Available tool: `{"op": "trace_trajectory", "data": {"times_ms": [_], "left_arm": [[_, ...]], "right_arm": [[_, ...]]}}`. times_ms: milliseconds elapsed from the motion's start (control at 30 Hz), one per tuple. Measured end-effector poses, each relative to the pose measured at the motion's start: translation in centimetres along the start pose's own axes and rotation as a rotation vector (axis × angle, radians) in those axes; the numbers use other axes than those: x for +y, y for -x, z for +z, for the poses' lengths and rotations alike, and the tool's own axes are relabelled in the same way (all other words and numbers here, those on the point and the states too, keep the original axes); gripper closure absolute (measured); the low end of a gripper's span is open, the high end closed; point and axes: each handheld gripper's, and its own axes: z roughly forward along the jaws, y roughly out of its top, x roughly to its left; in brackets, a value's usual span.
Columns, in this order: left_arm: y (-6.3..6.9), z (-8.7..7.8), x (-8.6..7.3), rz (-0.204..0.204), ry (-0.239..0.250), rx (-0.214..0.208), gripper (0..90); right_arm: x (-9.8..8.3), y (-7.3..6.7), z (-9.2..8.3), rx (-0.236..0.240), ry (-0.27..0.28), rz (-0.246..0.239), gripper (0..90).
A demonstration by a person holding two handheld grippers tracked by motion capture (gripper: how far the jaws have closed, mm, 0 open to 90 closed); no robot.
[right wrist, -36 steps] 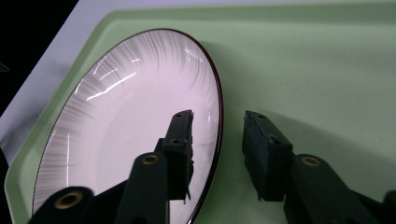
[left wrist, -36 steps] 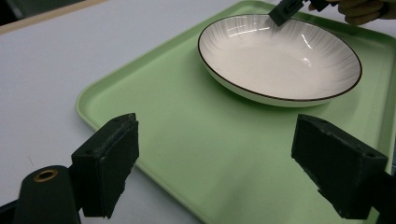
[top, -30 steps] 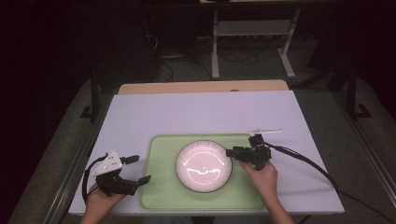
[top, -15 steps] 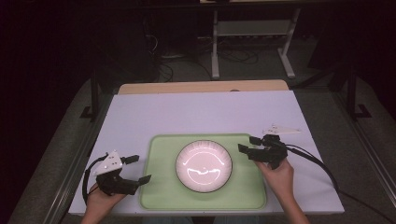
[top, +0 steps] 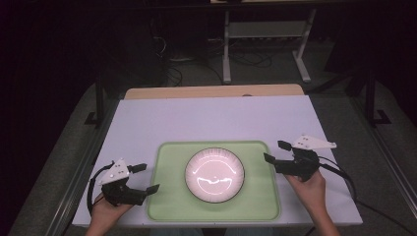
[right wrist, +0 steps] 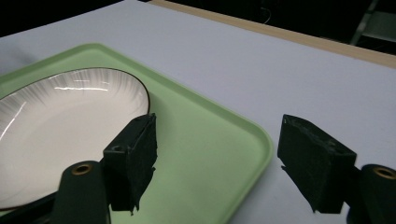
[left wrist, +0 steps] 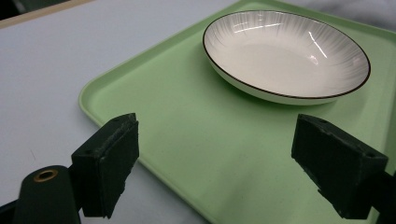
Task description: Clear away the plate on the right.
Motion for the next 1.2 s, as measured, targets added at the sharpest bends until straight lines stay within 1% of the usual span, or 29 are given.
{"op": "trace_trajectory", "data": {"times_ms": [167, 333, 767, 1000, 1200], "left_arm": [[-0.1, 0.0, 0.0, -0.001, 0.000, 0.001, 14.8], [0.0, 0.1, 0.0, -0.001, -0.001, 0.002, 14.8], [-0.1, 0.1, -0.1, -0.004, -0.003, 0.009, 14.8], [-0.1, 0.0, -0.1, -0.006, -0.003, 0.012, 14.8], [-0.2, 0.0, -0.2, -0.007, -0.006, 0.010, 14.8]], "right_arm": [[-0.8, 1.0, -1.3, -0.018, 0.024, 0.025, 25.2], [-1.3, 1.6, -2.5, -0.042, 0.029, 0.024, 24.7], [-2.8, 2.3, -4.2, -0.075, 0.013, 0.020, 23.8], [-3.4, 2.5, -5.1, -0.083, 0.021, 0.034, 23.4], [-4.3, 2.7, -5.8, -0.091, 0.009, 0.036, 23.3]]}}
